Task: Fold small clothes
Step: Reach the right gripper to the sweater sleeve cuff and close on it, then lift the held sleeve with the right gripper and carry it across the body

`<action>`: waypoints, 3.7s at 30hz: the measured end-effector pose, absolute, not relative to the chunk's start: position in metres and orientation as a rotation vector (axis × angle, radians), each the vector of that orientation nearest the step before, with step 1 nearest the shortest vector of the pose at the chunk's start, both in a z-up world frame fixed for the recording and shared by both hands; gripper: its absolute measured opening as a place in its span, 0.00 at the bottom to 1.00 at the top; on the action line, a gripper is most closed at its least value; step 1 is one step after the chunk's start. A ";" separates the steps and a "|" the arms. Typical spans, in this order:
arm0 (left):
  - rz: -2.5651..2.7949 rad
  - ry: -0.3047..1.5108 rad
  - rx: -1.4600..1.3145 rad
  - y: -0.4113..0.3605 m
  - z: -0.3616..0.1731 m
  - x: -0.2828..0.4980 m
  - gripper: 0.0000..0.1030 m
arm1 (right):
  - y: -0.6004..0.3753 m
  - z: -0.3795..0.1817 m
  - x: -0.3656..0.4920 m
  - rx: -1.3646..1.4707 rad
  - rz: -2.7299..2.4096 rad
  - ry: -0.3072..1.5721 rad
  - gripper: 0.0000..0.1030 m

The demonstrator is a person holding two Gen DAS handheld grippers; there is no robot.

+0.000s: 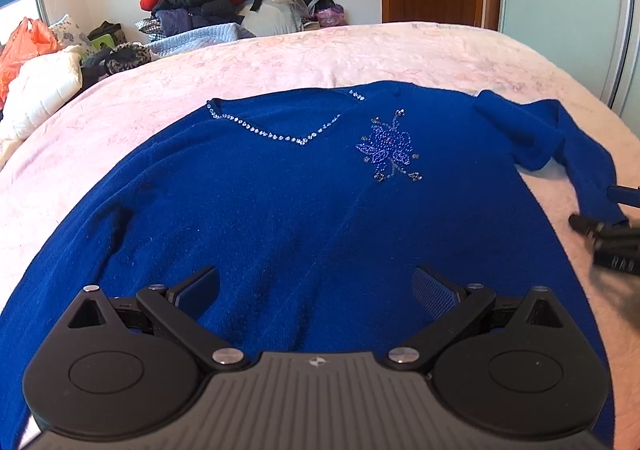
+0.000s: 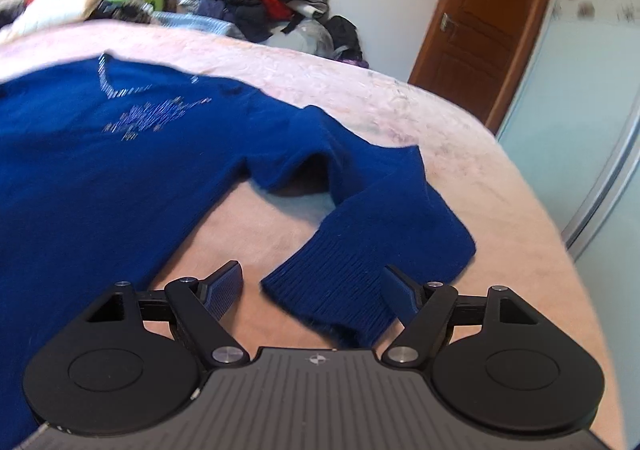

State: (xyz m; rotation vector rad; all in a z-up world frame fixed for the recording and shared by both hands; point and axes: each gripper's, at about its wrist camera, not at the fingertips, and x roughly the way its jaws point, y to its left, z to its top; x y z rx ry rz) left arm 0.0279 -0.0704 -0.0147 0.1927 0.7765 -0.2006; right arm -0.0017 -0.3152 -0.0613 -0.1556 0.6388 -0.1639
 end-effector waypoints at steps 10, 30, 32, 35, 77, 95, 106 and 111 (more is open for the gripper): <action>-0.131 0.789 0.241 -0.078 -0.020 0.048 1.00 | -0.364 -0.057 -0.013 0.159 -0.172 0.577 0.15; -0.085 0.797 0.272 -0.070 -0.023 0.055 1.00 | -0.542 -0.031 -0.032 1.061 -0.151 0.091 0.16; -0.084 0.796 0.269 -0.069 -0.023 0.056 1.00 | -0.558 -0.028 -0.038 1.078 -0.187 0.059 0.16; -0.080 0.794 0.269 -0.068 -0.022 0.057 1.00 | -0.573 -0.022 -0.044 1.070 -0.232 0.021 0.16; -0.029 0.835 0.185 -0.016 -0.032 0.080 1.00 | -0.361 -0.004 0.123 0.906 0.273 0.332 0.16; 0.017 0.837 0.135 0.018 -0.030 0.082 1.00 | -0.249 -0.016 0.191 0.902 0.449 0.508 0.16; 0.027 0.851 0.109 0.033 -0.031 0.079 1.00 | -0.209 -0.027 0.210 0.890 0.465 0.604 0.16; 0.029 0.858 0.103 0.034 -0.033 0.079 1.00 | -0.200 -0.033 0.214 0.899 0.458 0.625 0.16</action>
